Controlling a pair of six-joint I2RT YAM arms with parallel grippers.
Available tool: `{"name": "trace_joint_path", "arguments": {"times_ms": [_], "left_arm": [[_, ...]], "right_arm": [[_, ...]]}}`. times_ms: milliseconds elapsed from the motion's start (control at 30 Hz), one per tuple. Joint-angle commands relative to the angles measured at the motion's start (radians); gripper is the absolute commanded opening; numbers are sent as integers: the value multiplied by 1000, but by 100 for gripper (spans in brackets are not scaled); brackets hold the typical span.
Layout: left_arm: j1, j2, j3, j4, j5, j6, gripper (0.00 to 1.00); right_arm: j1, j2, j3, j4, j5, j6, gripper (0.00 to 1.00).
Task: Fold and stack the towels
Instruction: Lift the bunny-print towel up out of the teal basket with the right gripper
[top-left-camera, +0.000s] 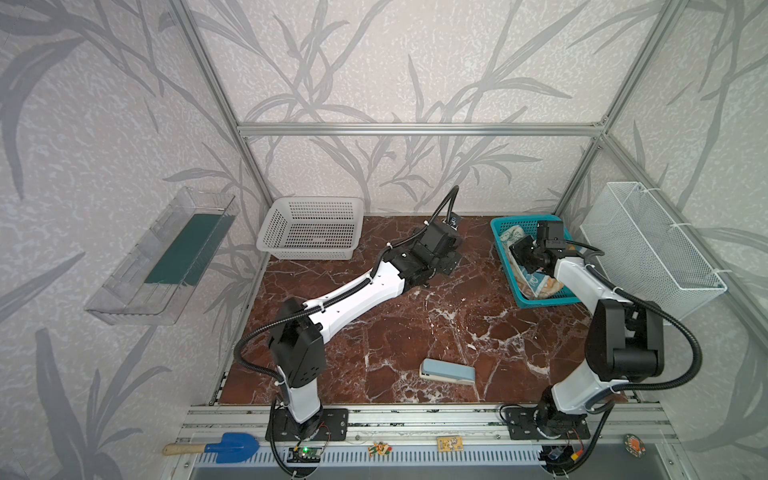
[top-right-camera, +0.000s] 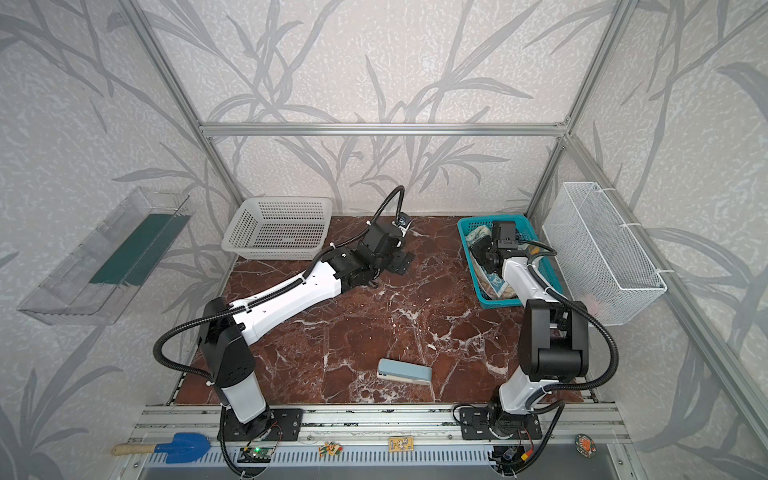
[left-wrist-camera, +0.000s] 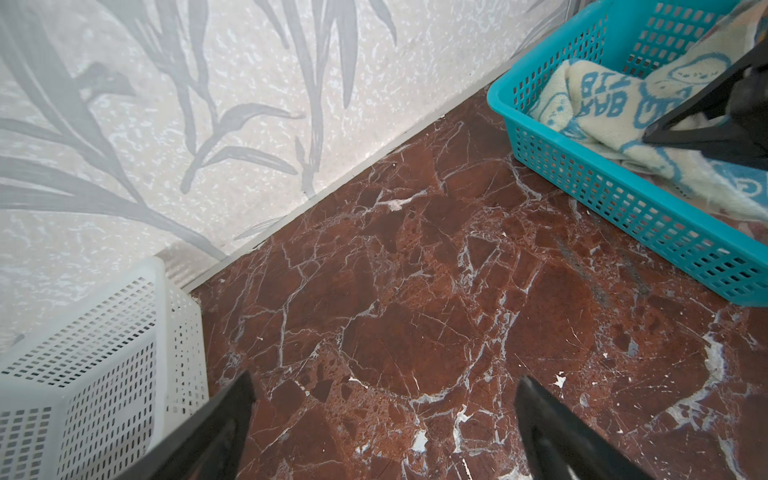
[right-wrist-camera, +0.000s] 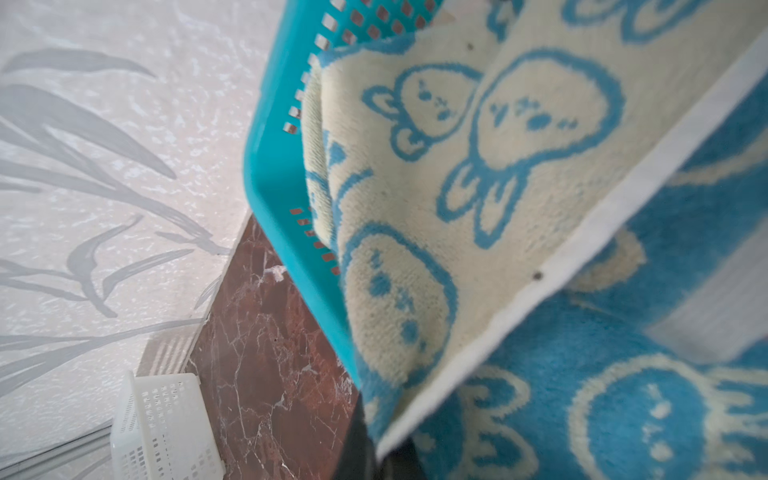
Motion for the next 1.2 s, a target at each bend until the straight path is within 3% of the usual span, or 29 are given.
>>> {"name": "trace_joint_path", "arguments": {"times_ms": [0, 200, 400, 1167], "left_arm": [[-2, -70, 28, -49, -49, -46, 99], [14, -140, -6, -81, -41, -126, 99], [65, -202, -52, -114, 39, -220, 99], [104, -278, -129, -119, 103, -280, 99]], "right_arm": [[-3, -104, 74, -107, 30, -88, 0], [-3, -188, 175, -220, 20, -171, 0], [-3, -255, 240, -273, 76, -247, 0], [-9, -211, 514, -393, 42, -424, 0]]}}
